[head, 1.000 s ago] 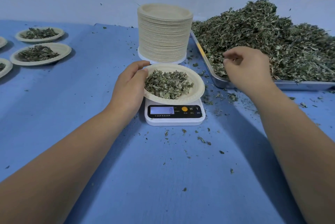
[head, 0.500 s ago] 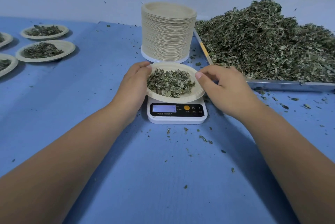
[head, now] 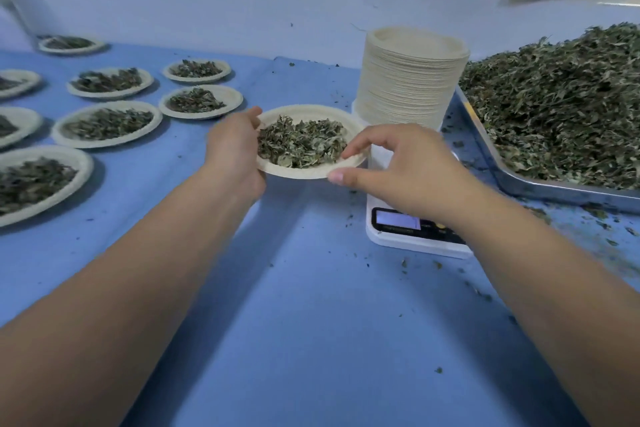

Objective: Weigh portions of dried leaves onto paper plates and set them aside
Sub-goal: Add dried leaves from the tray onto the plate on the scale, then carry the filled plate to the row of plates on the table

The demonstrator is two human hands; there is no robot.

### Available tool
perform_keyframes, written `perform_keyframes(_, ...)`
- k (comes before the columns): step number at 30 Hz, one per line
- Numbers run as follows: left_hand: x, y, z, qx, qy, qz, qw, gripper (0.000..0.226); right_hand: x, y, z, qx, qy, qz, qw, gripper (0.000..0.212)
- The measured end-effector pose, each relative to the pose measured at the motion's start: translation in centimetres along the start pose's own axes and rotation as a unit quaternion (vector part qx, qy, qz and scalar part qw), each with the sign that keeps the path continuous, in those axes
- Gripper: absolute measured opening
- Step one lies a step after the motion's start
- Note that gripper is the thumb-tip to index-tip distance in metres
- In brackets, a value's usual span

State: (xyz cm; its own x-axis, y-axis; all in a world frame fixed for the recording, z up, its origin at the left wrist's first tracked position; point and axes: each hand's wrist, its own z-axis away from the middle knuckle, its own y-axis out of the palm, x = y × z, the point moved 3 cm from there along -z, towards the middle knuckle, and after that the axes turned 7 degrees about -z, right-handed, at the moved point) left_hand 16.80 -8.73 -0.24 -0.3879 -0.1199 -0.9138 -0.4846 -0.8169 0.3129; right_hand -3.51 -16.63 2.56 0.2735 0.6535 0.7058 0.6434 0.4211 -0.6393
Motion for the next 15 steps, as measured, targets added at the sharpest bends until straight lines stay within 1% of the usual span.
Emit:
perform_keyframes(3,-1.2,-2.0,-1.3,-0.012,-0.008,0.048,0.999,0.033,1.1,2.4,-3.1,0.012,0.001,0.004,1.0,0.032)
perform_keyframes(5,-1.6,-2.7,-2.5,-0.02,-0.009,0.084,0.996,0.036,1.2,3.9,-5.7,0.005,0.003,0.006,1.0,0.037)
perform_keyframes(8,-2.2,-2.5,-4.5,-0.025,-0.004,0.127,0.992,0.037,0.9,5.8,-9.7,-0.029,0.01,0.001,1.0,0.034)
perform_keyframes(11,-2.5,-1.7,-7.1,-0.018,0.007,0.088,0.996,0.035,0.0,7.7,-14.3,-0.069,0.023,0.021,0.997,0.034)
perform_keyframes(12,-2.8,-1.2,-7.9,-0.017,0.01,0.065,0.998,0.035,-0.5,8.4,-15.9,-0.081,0.032,0.023,0.996,0.035)
perform_keyframes(13,-3.0,-0.8,-9.0,-0.007,0.012,0.058,0.998,0.036,-1.0,9.2,-17.4,-0.091,0.046,0.02,0.995,0.036)
perform_keyframes(15,-3.6,-0.2,-10.8,-0.011,0.011,0.046,0.999,0.033,-2.1,10.8,-20.4,-0.1,0.071,0.016,0.992,0.038)
